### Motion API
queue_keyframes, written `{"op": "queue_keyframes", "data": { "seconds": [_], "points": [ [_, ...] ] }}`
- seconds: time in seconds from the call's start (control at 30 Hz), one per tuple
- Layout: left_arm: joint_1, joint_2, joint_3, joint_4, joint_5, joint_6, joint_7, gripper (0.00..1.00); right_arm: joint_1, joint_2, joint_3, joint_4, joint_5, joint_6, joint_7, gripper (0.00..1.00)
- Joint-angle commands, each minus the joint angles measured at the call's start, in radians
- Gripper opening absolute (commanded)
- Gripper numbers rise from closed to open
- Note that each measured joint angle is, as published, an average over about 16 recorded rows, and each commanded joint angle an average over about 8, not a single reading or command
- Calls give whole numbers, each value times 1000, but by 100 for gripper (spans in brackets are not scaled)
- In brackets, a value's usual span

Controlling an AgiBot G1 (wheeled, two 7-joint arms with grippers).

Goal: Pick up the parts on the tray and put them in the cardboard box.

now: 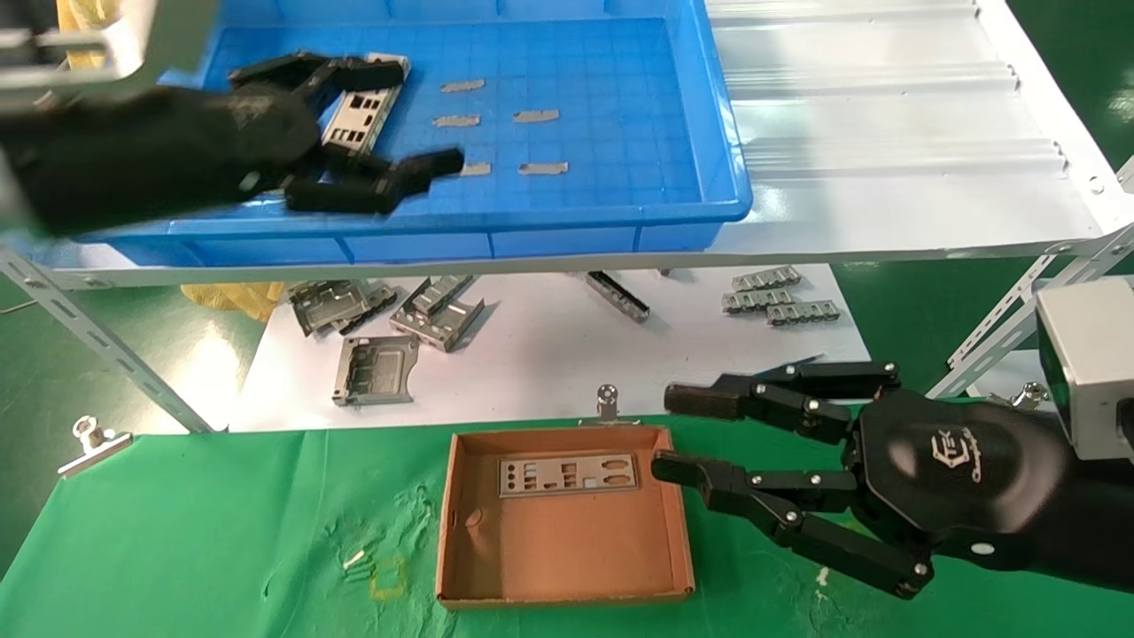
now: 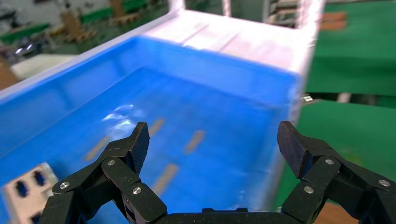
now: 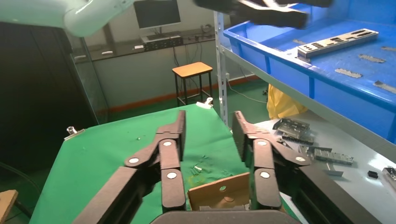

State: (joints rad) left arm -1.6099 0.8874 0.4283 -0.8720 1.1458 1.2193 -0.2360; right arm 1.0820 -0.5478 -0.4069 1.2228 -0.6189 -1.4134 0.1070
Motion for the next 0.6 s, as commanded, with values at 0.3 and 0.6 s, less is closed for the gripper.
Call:
{"op": "queue_keyframes", "data": {
  "seconds": [0.3, 0.6],
  "points": [
    [-241, 190, 86, 435, 181, -142, 33, 100, 0, 0, 0, 0, 0, 0, 0, 100],
    [-309, 254, 81, 641, 192, -237, 101, 100, 0, 0, 0, 0, 0, 0, 0, 100]
  ]
}}
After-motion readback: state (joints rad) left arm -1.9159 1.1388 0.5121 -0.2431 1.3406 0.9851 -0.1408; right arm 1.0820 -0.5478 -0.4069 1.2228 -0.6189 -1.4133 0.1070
